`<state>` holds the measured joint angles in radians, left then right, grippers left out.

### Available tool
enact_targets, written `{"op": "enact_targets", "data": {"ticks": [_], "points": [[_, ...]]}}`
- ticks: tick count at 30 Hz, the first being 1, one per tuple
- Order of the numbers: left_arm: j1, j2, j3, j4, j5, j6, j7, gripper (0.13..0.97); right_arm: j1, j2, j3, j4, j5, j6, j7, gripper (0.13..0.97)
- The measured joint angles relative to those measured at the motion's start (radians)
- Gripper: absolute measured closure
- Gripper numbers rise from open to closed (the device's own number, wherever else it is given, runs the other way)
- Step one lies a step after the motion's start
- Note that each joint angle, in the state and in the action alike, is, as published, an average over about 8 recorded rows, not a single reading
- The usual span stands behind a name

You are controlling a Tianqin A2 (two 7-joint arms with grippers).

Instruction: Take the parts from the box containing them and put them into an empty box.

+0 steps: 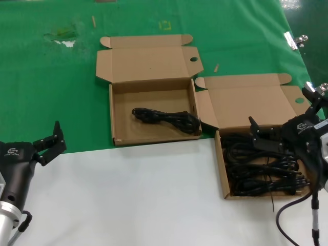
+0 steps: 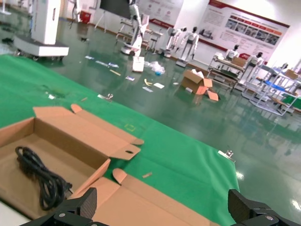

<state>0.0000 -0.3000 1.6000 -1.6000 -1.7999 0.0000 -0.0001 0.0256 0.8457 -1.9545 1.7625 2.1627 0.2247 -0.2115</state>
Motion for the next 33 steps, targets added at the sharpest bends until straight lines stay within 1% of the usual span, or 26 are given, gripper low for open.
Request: {"op": "enact_targets", "data": {"ticks": [33], "points": [[0.000,0.000,0.000,0.000,0.000,0.000,0.000,0.132,-0.017,-0.364,0.236,-0.108,-0.242,-0.150,0.141,0.129]]}}
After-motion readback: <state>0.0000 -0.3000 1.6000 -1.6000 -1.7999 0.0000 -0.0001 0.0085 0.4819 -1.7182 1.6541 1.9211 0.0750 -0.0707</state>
